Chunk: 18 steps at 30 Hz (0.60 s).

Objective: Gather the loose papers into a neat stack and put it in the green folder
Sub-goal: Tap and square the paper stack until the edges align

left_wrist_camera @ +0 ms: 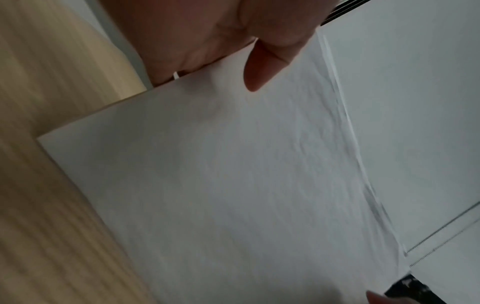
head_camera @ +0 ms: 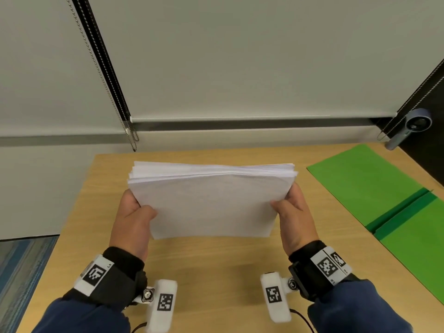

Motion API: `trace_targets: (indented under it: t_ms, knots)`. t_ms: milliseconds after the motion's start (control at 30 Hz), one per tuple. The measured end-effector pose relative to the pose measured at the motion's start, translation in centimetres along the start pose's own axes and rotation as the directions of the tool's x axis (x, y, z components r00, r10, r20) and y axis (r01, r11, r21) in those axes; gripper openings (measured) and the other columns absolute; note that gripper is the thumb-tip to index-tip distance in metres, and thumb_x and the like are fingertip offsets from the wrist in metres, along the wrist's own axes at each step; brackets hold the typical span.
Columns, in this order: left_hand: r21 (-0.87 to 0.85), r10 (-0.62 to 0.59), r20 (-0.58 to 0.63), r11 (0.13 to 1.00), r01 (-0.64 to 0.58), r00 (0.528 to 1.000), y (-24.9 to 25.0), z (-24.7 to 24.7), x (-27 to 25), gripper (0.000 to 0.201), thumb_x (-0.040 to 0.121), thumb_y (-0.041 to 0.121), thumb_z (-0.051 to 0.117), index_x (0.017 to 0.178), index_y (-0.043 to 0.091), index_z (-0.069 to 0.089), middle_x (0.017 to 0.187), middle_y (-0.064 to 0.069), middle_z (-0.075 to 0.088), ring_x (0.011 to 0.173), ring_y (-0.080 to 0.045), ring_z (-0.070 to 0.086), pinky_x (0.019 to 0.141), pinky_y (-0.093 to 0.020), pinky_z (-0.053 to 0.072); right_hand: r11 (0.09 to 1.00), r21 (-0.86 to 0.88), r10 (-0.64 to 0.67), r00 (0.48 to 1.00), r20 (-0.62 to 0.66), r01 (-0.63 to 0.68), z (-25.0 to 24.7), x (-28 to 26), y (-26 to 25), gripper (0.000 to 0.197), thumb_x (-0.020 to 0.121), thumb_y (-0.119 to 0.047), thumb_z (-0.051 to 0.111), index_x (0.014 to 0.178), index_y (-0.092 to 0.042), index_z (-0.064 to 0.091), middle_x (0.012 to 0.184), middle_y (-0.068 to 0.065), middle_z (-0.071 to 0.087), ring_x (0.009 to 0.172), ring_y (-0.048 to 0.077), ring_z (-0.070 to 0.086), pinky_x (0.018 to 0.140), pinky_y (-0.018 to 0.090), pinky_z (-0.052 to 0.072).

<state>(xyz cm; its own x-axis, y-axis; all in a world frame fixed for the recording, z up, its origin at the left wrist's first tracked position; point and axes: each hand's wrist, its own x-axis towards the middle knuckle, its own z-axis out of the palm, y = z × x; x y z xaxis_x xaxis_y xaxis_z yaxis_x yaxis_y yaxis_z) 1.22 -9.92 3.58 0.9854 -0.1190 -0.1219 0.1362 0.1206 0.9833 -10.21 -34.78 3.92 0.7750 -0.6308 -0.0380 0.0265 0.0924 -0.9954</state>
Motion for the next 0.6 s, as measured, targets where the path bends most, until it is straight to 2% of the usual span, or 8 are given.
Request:
trace_targets:
  t_ms: [133,233,333,433,533,600]
  knots:
    - [0.022,-0.02,-0.004,1.0,0.02,1.0,-0.4,-0.3,0.2,0.056,0.082,-0.02,0.037,0.101,0.026,0.062,0.1,0.004,0.069,0.091,-0.008,0.067,0.078,-0.029,0.048,1.0,-0.002,0.022,1.0,0.012,-0.022,0.0,-0.1,0.4,0.061,0.082,0.016,0.039,0.128,-0.018,0.06,0.112,-0.005,0.072,0.096,0.005,0.066,0.079,0.023,0.051]
    - [0.019,-0.03,-0.024,0.999,0.03,0.999,-0.7,-0.4,0.1,0.046,0.084,-0.011,0.044,0.098,0.026,0.067,0.102,0.004,0.072,0.103,-0.021,0.064,0.084,-0.035,0.048,0.999,0.012,0.031,0.999,-0.023,-0.031,0.1,-0.1,0.8,0.049,0.087,0.013,0.043,0.117,-0.02,0.062,0.102,-0.008,0.073,0.086,0.0,0.067,0.071,0.018,0.052]
    - [0.02,-0.011,-0.036,1.0,0.012,0.999,-0.7,-0.1,-0.3,0.044,0.094,-0.004,0.046,0.101,0.032,0.069,0.097,0.013,0.076,0.097,-0.011,0.067,0.08,-0.029,0.047,1.0,0.002,0.014,0.999,-0.045,-0.014,0.5,-0.3,0.7,0.032,0.094,0.003,0.048,0.109,-0.021,0.063,0.095,-0.012,0.072,0.079,-0.003,0.065,0.068,0.015,0.05]
    - [0.041,0.04,-0.008,0.998,-0.039,0.999,-0.3,0.2,-0.3,0.043,0.096,-0.003,0.048,0.102,0.035,0.067,0.096,0.018,0.077,0.095,-0.004,0.069,0.078,-0.024,0.048,1.0,0.017,-0.025,0.997,-0.067,0.026,0.3,-0.1,0.4,0.027,0.096,0.001,0.048,0.105,-0.019,0.063,0.087,-0.018,0.073,0.077,-0.005,0.064,0.065,0.01,0.049]
    - [0.117,0.083,-0.003,0.99,-0.082,0.997,0.0,0.0,-0.1,0.044,0.092,-0.005,0.054,0.106,0.036,0.063,0.099,0.016,0.076,0.104,-0.014,0.068,0.079,-0.027,0.049,0.998,0.047,-0.046,0.998,-0.043,0.048,0.4,-0.1,-0.2,0.027,0.095,0.002,0.05,0.109,-0.018,0.06,0.089,-0.018,0.073,0.08,-0.005,0.065,0.068,0.012,0.05]
    - [0.128,0.141,-0.014,0.982,-0.138,0.99,0.5,0.0,0.1,0.048,0.09,-0.005,0.056,0.118,0.034,0.057,0.109,0.015,0.073,0.113,-0.016,0.065,0.088,-0.031,0.051,0.994,0.074,-0.072,0.997,-0.042,0.075,0.8,-0.2,-0.9,0.016,0.098,-0.006,0.051,0.109,-0.015,0.058,0.084,-0.02,0.071,0.077,-0.004,0.064,0.065,0.012,0.05]
